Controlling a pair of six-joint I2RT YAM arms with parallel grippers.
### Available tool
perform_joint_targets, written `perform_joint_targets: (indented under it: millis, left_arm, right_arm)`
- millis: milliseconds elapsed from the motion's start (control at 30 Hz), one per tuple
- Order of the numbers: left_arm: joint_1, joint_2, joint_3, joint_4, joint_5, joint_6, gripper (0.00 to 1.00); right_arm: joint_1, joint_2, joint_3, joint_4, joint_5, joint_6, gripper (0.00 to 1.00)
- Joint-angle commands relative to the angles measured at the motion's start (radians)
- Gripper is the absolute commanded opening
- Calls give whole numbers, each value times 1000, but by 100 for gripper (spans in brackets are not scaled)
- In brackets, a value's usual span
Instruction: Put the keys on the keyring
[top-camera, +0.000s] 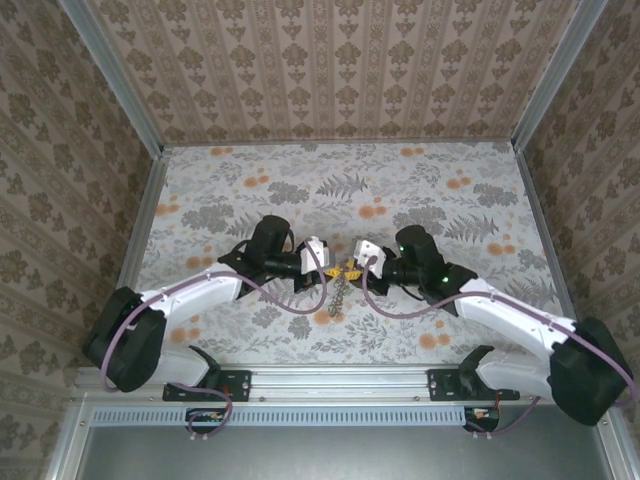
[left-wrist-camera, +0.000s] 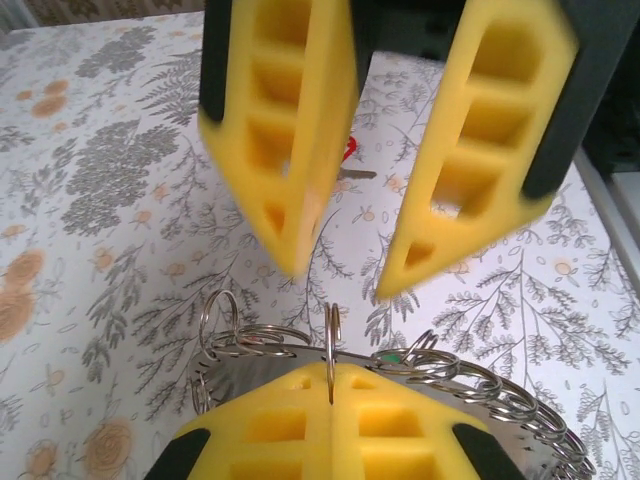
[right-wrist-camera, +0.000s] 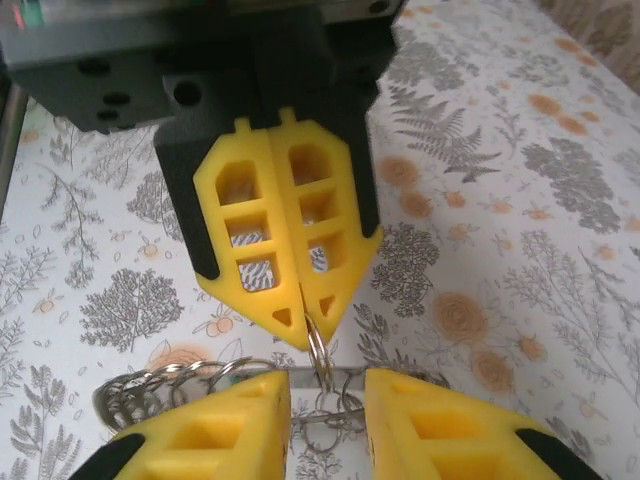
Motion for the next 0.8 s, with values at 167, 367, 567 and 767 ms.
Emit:
perform_joint_targets:
  millis: [167, 367, 567, 767]
  left_arm:
    - [-59, -81, -39, 69, -158, 63, 0]
    - [-90, -95, -49, 88, -192, 63, 0]
    - [-108, -100, -63, 97, -211, 50, 0]
    - [-107, -108, -73, 108, -213, 24, 0]
  right_arm:
    - [-108, -181, -23, -177, 248, 469, 48]
    - [-230, -97, 113, -511, 419, 735, 49]
    - [-282, -53, 144, -674, 469, 887, 50]
    - [-299, -35, 153, -789, 489, 930, 50]
